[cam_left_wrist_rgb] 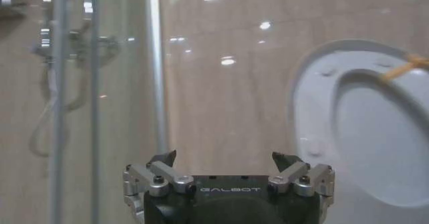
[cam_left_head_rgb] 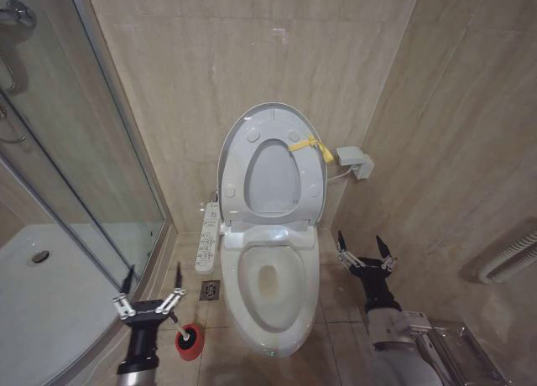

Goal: Open the toilet lid, clean the toilet bowl with a toilet brush, close the toilet lid, and flush.

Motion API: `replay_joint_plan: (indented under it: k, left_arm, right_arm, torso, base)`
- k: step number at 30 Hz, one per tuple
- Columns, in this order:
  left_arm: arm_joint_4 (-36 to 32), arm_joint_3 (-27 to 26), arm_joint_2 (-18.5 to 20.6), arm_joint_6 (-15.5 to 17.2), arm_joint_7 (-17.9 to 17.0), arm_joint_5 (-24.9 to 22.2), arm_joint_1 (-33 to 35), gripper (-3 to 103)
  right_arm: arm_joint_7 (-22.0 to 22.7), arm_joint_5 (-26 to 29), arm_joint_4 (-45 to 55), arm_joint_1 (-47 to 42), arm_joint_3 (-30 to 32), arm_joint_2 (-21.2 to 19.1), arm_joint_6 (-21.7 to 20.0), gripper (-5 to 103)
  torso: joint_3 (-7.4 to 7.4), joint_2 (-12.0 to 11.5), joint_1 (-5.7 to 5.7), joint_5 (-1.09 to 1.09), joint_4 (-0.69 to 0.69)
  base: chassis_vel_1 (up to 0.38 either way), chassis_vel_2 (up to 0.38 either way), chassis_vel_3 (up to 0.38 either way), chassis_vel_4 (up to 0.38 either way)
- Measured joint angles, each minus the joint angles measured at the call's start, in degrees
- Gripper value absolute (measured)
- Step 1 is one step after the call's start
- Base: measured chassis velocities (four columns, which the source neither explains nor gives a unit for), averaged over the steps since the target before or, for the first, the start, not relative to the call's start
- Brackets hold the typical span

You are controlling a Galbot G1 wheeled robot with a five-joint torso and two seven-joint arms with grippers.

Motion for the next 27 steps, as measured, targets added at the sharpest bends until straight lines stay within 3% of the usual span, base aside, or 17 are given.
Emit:
replay_joint_plan:
  k: [3,6,11,16,20,27]
  left_arm:
    - [-1.7,-2.4,-0.5,0.8,0.2,-2.6,1.3,97]
    - [-3.9,-5.6,-0.1,1.4,2.5,-7.3,3.0,95]
    - [-4.5,-9.2,0.3,2.7,5.6,-10.9,3.5,95]
    - [-4.4,-13.2,-0.1,3.5,16.1,-14.9,3.5,92]
    - [-5.3,-12.9,-0.6,5.3,17.0,-18.4,3.5,92]
    - [-6.7,-11.6,-1.4,8.3,15.6,-19.0,3.6,92]
  right_arm:
    - [0.0,0.0,0.0,0.0,0.0,0.0,0.0,100]
    - [0.0,0.0,0.0,0.0,0.0,0.0,0.0,100]
    - [0.0,0.0,0.0,0.0,0.0,0.0,0.0,100]
    - [0.0,0.0,0.0,0.0,0.0,0.0,0.0,100]
    - [0.0,0.0,0.0,0.0,0.0,0.0,0.0,100]
    - [0.0,0.0,0.0,0.0,0.0,0.0,0.0,100]
  torso:
    - [0.00,0.0,0.00,0.00,0.00]
    - [0.00,0.0,0.00,0.00,0.00]
    - [0.00,0.0,0.00,0.00,0.00]
    - [0.00,0.0,0.00,0.00,0.00]
    - [0.00,0.0,0.00,0.00,-0.01]
    - [0.00,0.0,0.00,0.00,0.00]
  base:
    - [0.000,0.000,0.000,0.000]
    - [0.000,0.000,0.000,0.000]
    - [0.000,0.000,0.000,0.000]
    - [0.000,0.000,0.000,0.000]
    - [0.000,0.000,0.000,0.000]
    - [0.000,0.000,0.000,0.000]
